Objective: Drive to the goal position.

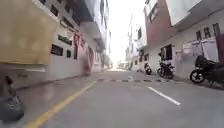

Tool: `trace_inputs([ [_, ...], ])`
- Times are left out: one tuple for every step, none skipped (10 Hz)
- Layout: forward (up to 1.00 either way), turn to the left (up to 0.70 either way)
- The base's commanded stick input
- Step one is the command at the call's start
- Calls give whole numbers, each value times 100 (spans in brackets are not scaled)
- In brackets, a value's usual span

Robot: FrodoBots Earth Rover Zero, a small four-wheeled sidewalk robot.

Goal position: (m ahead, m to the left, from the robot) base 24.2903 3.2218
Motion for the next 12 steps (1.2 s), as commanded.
trace_inputs([
  [100,-40],
  [100,-40],
  [100,-40],
  [100,-40],
  [100,0],
  [100,0],
  [100,0],
  [100,0],
  [100,0],
  [100,0],
  [100,0],
  [100,0],
])
